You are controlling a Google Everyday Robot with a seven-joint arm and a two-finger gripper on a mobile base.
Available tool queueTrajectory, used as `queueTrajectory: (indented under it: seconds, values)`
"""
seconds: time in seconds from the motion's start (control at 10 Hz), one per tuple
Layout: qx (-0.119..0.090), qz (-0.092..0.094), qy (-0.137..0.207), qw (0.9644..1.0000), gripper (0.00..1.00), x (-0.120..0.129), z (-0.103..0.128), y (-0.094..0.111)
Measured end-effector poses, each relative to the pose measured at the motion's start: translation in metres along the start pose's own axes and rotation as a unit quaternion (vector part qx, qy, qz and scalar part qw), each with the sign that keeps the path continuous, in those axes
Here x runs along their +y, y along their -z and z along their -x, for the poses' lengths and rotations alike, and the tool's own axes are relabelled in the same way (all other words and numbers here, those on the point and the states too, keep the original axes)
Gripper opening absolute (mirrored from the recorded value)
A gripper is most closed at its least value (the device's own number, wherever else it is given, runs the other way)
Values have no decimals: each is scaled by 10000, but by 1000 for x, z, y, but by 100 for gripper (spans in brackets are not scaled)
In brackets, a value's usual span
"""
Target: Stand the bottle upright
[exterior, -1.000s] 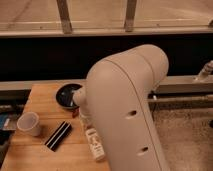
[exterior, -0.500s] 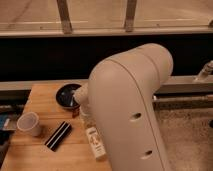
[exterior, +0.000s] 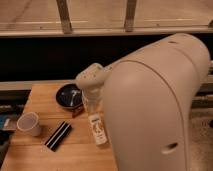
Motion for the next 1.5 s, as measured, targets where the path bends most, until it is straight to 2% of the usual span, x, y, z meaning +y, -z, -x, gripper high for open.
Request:
queueTrajectory:
  seconds: [0.2, 0.3, 0.4, 0.6, 0.8, 1.0, 1.2, 1.5]
  values:
    - [-372, -127, -47, 9992, 0, -11, 29, 40]
    - [-499, -190, -52, 9986, 0, -13, 43, 52]
    - [-655, -286, -42, 9974, 0, -12, 66, 65]
    - [-796, -430, -11, 9959, 0, -4, 96, 70]
    - [-845, -565, 23, 9948, 0, 1, 126, 56]
    - [-802, -569, -49, 9951, 0, -10, 136, 33]
    - [-675, -539, -192, 9961, 0, -27, 133, 8]
    - [-656, -501, -426, 9957, 0, -52, 121, 7]
